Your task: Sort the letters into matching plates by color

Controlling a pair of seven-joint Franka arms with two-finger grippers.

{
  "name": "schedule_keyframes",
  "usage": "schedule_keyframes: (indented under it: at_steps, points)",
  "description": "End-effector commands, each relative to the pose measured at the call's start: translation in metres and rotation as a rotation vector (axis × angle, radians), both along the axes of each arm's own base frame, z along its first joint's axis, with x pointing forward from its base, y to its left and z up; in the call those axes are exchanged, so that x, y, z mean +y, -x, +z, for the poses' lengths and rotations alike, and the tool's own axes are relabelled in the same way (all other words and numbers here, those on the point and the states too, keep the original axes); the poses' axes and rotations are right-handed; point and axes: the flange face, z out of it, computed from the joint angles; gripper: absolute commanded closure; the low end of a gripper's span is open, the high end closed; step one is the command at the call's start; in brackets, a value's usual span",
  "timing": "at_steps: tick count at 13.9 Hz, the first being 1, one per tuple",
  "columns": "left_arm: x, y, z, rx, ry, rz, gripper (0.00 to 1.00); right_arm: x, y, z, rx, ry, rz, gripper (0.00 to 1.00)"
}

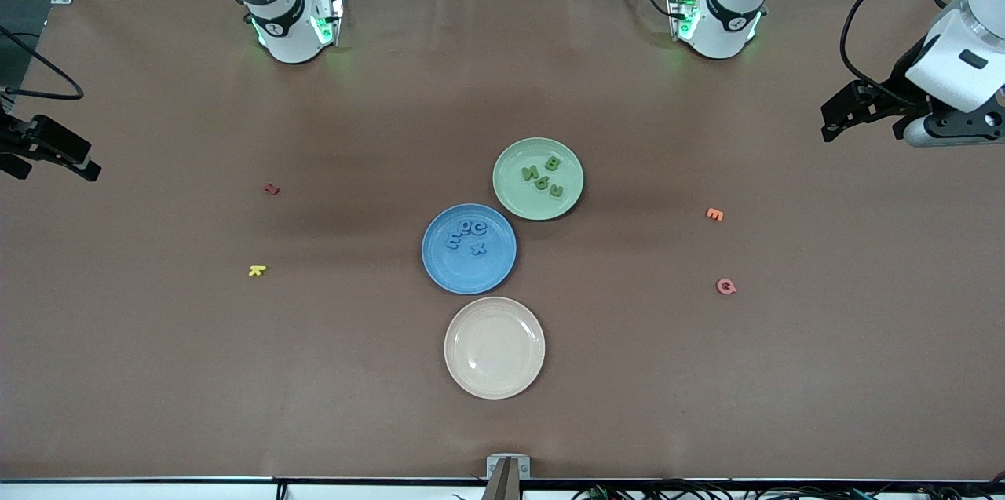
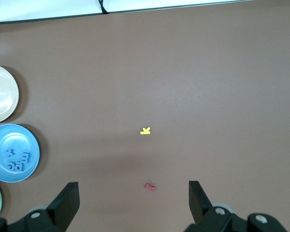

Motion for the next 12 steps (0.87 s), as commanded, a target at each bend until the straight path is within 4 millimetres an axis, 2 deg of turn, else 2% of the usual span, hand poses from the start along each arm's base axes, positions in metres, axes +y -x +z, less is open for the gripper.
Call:
schedule_keyframes:
  at_steps: [1, 3, 9, 12]
  points:
    - [-0.001, -0.002, 0.005, 0.005, -0.001, -0.007, 0.0, -0.001, 0.001, 0.007, -0.01, 0.022, 0.0, 0.0]
    - [0.001, 0.004, 0.001, 0.05, -0.007, -0.009, 0.0, -0.003, 0.001, 0.011, -0.017, 0.021, 0.0, 0.0]
    - [-0.001, 0.019, 0.002, 0.045, -0.011, -0.014, 0.0, -0.003, 0.001, 0.012, -0.019, 0.024, -0.004, 0.0]
    - [0.001, 0.015, 0.007, 0.037, -0.007, -0.012, 0.0, -0.005, 0.001, 0.012, -0.019, 0.023, -0.01, 0.0]
